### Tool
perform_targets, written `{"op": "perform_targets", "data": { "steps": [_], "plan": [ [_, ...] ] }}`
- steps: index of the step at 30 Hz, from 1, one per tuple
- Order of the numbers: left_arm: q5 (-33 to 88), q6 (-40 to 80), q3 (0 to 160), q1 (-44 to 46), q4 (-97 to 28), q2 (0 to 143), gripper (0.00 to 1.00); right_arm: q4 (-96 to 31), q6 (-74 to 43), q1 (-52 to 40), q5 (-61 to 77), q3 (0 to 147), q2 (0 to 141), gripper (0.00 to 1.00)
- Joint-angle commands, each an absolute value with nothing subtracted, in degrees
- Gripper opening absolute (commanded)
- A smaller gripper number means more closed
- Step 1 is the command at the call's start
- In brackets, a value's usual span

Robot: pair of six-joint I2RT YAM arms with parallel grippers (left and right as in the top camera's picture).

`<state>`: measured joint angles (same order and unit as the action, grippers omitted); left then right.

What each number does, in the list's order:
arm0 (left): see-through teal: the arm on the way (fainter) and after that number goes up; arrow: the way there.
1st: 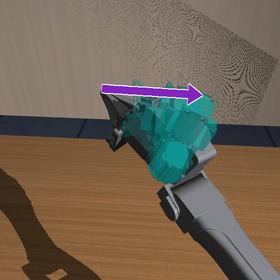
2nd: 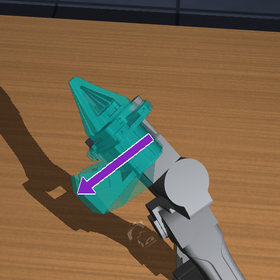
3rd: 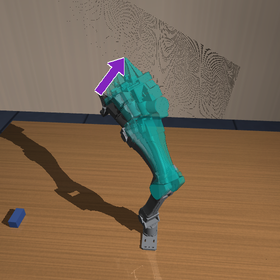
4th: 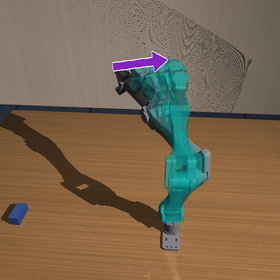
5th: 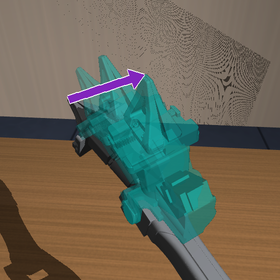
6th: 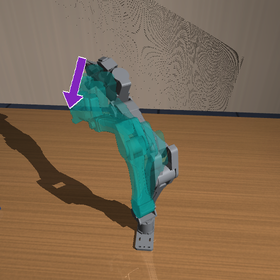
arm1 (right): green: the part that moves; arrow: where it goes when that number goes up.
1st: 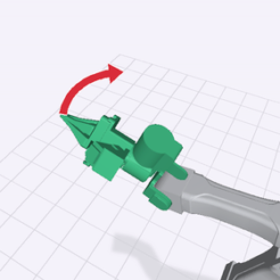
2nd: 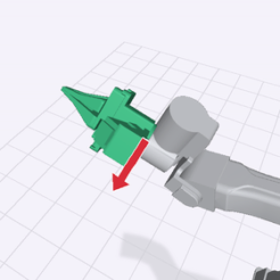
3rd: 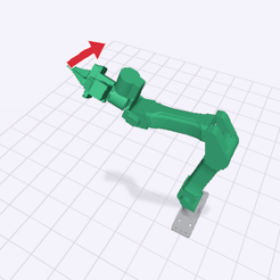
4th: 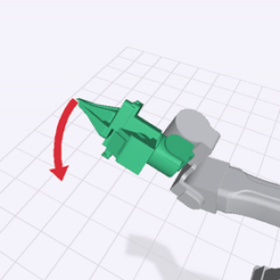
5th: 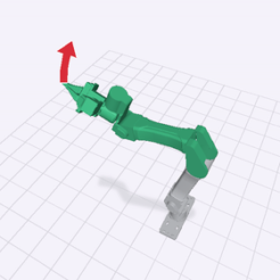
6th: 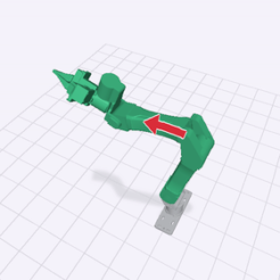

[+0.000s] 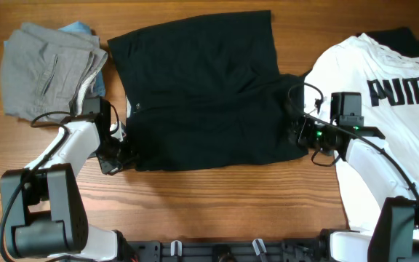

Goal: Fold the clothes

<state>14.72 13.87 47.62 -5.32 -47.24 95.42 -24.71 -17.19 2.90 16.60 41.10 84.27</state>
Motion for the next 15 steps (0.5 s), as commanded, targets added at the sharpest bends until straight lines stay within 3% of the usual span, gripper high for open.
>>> {"op": "perform_targets", "data": {
  "steps": [1, 5, 10, 11, 13, 15],
  "plan": [
    [14.11, 13.89, 46.57, -5.54, -47.29, 95.9, 0.06, -22.28, -14.55, 3.07, 14.96, 42.37, 85.14, 0.83],
    [14.11, 13.89, 46.57, -5.54, -47.29, 95.9, 0.06, -15.94, -11.88, 3.03, 20.1, 41.87, 90.13, 0.73],
    [14.11, 13.89, 46.57, -5.54, -47.31, 95.9, 0.06, -10.68, -7.49, 2.74, 32.23, 41.89, 93.78, 0.49],
    [14.11, 13.89, 46.57, -5.54, -47.31, 95.9, 0.07, -9.72, -7.49, 2.76, 32.34, 41.91, 93.76, 0.41],
    [14.11, 13.89, 46.57, -5.54, -47.31, 95.9, 0.07, -7.94, -7.66, 2.76, 34.2, 42.06, 93.54, 0.1],
    [14.11, 13.89, 46.57, -5.54, -47.31, 95.9, 0.07, -6.15, -8.93, 2.76, 34.85, 42.22, 93.12, 0.04]
  ]
}}
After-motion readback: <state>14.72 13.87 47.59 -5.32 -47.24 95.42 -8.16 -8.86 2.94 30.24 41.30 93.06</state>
